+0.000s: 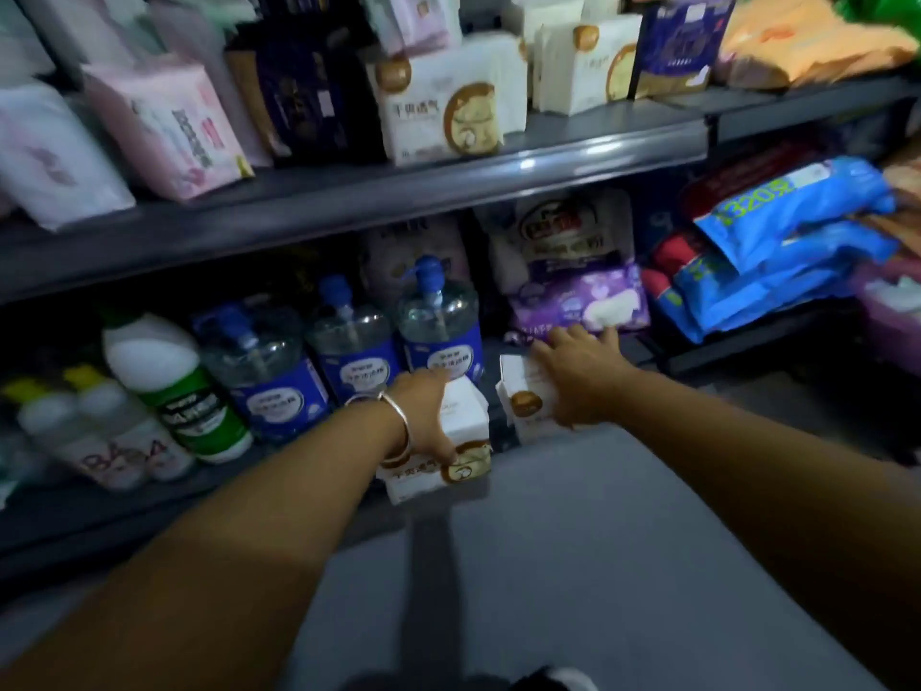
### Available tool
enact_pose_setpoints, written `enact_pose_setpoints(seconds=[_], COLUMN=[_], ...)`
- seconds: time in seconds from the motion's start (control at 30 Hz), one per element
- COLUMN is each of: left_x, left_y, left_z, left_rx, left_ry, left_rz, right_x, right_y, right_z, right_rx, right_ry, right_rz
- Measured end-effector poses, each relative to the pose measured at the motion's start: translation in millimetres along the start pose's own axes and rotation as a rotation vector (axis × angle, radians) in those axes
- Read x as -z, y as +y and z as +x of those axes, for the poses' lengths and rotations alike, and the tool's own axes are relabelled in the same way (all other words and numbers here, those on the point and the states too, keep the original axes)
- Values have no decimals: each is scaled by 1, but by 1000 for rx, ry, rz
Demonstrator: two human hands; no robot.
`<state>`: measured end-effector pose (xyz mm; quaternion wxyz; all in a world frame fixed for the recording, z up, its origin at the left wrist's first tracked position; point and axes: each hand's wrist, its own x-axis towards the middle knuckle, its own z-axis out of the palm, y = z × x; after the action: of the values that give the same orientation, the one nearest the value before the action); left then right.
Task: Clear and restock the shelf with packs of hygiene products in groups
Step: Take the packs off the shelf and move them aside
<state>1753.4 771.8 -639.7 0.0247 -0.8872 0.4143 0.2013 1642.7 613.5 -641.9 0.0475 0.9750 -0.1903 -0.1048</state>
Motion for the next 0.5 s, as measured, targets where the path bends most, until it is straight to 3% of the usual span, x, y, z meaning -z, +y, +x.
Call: enact_pose_setpoints(seconds=[0.2,0.5], left_x=[-107,-193], left_y=[-46,-58], left_z=[41,113], left_rx=[80,35], left_ry=[39,58], left_rz=[60,117], right_x=[-106,-206], right_y=[-47,-63], right_z=[41,96], right_rx=[19,-22], right_ry=[-208,-203], right_rz=[65,97])
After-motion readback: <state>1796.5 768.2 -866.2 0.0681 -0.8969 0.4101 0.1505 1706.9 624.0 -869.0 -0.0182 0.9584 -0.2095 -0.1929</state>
